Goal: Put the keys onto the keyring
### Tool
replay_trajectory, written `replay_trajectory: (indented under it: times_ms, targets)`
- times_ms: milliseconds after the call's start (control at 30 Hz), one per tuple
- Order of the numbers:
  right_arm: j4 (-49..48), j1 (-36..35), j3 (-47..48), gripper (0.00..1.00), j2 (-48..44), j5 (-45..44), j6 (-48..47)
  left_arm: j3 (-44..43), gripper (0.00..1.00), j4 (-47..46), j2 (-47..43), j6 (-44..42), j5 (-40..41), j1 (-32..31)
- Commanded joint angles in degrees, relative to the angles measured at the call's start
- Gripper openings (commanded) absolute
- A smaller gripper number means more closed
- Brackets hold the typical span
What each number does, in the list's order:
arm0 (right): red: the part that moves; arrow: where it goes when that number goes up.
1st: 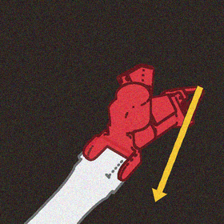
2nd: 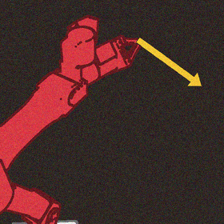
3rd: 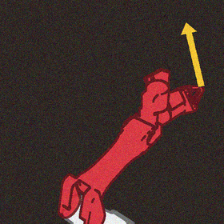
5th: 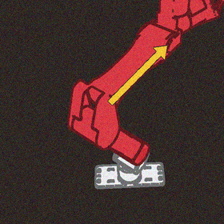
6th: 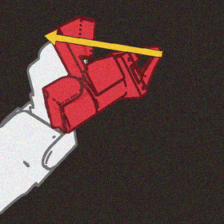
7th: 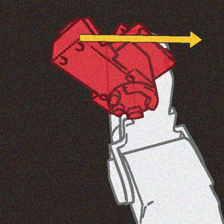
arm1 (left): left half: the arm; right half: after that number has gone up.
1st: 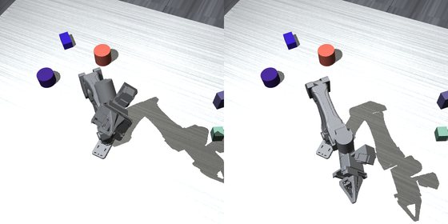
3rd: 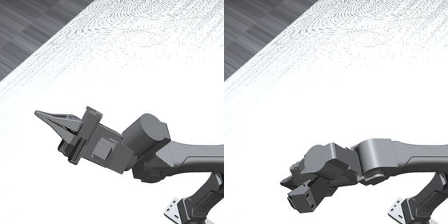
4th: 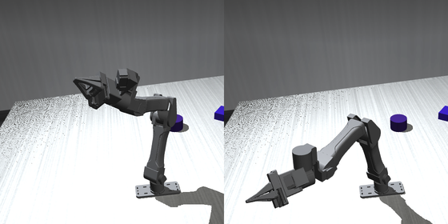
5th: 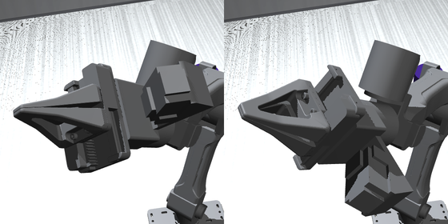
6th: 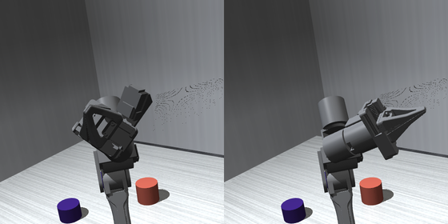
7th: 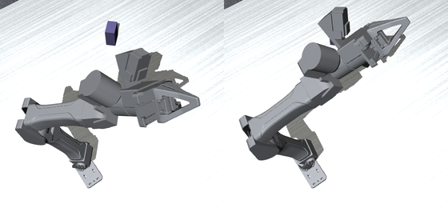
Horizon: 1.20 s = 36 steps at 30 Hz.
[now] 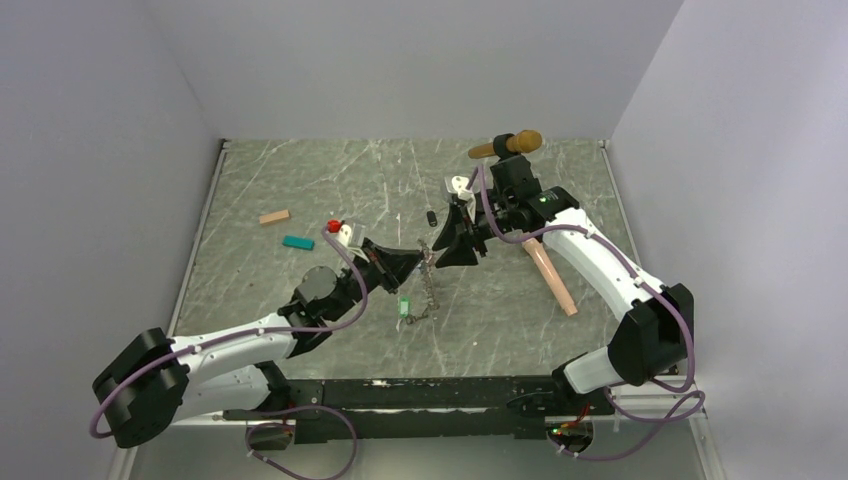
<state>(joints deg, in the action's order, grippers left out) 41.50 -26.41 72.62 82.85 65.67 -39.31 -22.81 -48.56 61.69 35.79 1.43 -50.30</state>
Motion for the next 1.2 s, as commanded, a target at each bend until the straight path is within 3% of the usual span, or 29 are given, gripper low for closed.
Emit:
replay_trajectory:
  times_ms: [0,300,1167]
  targets:
    - [-2.9,-0.1,0.1,0.46,-2.0,-1.3,1.7,-2.7,0.00,-2.8,-0.3,2.9,6.7,-1.6]
    - [-3.3,-0.1,0.1,0.43,-2.2,-1.5,2.3,-5.5,0.00,2.7,0.6,3.5,9.1,-3.1]
    - [-8.1,-1.0,-1.9,0.38,-1.6,-5.8,6.4,-7.3,0.00,2.2,2.1,1.2,6.4,-3.6]
